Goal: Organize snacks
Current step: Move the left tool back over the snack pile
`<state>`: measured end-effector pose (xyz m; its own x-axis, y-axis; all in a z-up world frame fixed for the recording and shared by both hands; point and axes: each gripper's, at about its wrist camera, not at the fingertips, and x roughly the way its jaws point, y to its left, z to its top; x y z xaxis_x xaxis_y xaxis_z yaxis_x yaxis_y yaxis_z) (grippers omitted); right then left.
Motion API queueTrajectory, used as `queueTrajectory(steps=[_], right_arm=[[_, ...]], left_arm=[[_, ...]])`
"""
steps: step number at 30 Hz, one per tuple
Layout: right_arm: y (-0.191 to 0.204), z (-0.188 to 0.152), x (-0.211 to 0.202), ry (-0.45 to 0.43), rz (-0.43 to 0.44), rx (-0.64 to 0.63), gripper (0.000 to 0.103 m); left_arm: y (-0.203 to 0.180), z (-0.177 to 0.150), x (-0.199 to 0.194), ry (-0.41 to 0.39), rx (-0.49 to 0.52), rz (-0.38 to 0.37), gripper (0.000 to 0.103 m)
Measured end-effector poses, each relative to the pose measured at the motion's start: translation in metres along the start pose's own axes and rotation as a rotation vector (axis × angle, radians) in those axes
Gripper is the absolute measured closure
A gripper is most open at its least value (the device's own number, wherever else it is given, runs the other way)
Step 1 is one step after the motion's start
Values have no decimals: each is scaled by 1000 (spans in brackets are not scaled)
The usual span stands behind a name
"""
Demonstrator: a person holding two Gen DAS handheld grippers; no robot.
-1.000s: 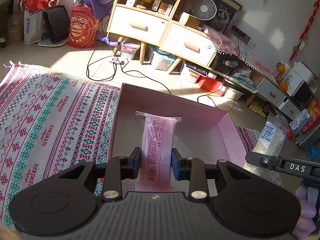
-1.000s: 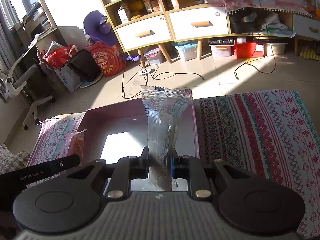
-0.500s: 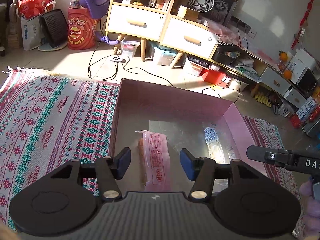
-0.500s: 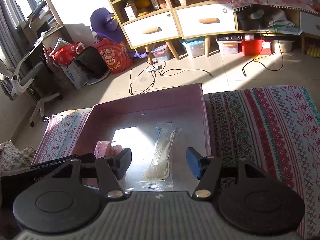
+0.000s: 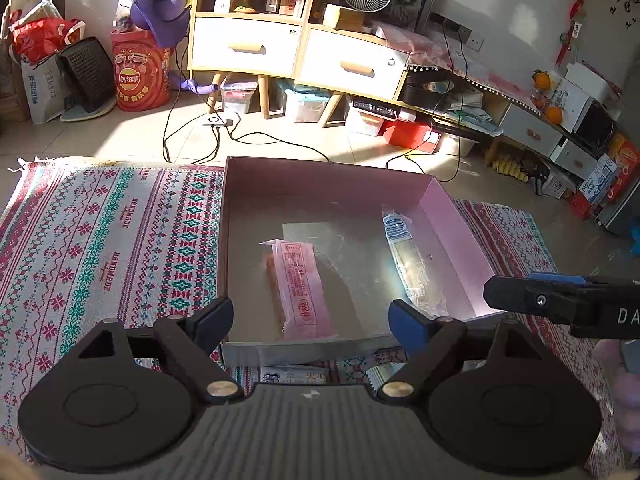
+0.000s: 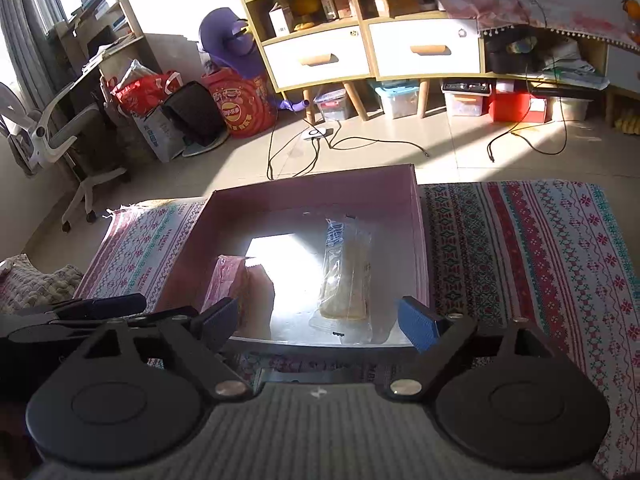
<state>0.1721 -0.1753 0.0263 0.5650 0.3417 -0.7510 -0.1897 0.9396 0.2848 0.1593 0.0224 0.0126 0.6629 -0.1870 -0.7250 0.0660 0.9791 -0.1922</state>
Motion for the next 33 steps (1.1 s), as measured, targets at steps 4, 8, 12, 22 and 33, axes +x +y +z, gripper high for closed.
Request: queueTrajectory(steps=[4, 8, 12, 22, 33], right_arm=[[2, -9, -9, 8, 7, 1, 11], [-1, -20, -16, 30, 14, 11, 10], [-1, -30, -22, 47, -7, -10, 8], [3, -54, -32, 130, -55, -24, 7], [-2, -73, -35, 171, -56, -2, 6]], left_arm=[[-1, -10, -12, 12, 42, -6, 8], [0, -22, -22, 21, 103, 19, 2], [0, -32, -30, 33, 150, 26, 2], [-8, -57, -45, 59, 253, -20, 0], [-20, -87, -51, 94, 440, -143, 0]])
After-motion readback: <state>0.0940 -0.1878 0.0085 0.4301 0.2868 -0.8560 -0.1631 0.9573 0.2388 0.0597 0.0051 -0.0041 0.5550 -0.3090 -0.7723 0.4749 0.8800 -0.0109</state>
